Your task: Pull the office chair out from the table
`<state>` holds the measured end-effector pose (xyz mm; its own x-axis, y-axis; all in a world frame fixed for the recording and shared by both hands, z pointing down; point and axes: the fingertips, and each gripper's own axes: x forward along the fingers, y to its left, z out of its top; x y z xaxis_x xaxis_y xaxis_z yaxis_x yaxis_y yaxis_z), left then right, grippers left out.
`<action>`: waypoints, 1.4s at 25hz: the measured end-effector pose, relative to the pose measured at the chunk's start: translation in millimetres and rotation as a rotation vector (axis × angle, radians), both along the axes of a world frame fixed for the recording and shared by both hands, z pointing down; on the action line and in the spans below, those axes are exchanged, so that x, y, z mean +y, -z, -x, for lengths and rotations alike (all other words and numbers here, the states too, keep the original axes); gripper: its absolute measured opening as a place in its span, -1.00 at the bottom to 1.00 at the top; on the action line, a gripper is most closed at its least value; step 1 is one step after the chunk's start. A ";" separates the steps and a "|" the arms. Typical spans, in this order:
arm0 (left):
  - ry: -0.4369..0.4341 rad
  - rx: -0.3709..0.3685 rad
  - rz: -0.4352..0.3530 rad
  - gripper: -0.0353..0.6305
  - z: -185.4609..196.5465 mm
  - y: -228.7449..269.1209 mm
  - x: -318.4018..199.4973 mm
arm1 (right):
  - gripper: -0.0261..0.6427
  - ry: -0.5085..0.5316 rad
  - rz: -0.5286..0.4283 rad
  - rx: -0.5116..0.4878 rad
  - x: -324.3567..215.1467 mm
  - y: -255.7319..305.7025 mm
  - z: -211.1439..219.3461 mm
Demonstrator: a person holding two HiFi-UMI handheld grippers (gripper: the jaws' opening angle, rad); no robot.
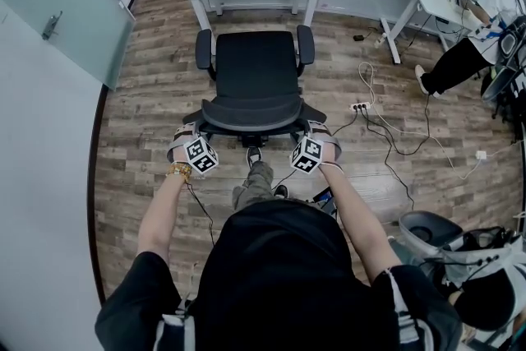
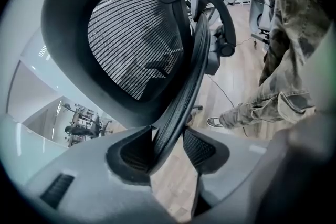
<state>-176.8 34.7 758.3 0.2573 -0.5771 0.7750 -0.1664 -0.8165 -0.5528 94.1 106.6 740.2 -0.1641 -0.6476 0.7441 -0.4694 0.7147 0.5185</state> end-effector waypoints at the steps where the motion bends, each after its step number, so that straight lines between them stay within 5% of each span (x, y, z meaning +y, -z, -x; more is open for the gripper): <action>1: 0.002 0.005 0.001 -0.34 0.9 0.2 -1.4 | -0.49 0.000 -0.003 -0.003 -1.1 -0.3 1.6; 7: 0.042 0.040 0.072 -0.30 -3.3 -0.8 -5.3 | -0.34 -0.021 0.047 -0.074 -0.7 -0.1 3.9; 10: 0.059 0.125 0.106 -0.23 -7.0 8.0 -3.2 | -0.29 0.004 0.062 -0.109 2.8 8.7 4.3; 15: 0.016 0.364 0.018 -0.21 -21.4 58.7 38.0 | -0.47 0.018 -0.058 -0.281 16.6 73.2 9.5; 23: 0.088 0.922 -0.135 -0.40 -92.5 213.6 84.0 | -0.57 -0.054 -0.311 -0.838 37.3 216.2 39.4; 26: 0.132 1.093 -0.192 -0.43 -111.0 262.1 78.1 | -0.63 -0.070 -0.406 -0.895 27.5 247.8 49.5; 35: 0.217 1.233 -0.326 -0.68 -126.0 315.4 67.7 | -0.86 -0.117 -0.575 -0.901 7.0 284.5 67.0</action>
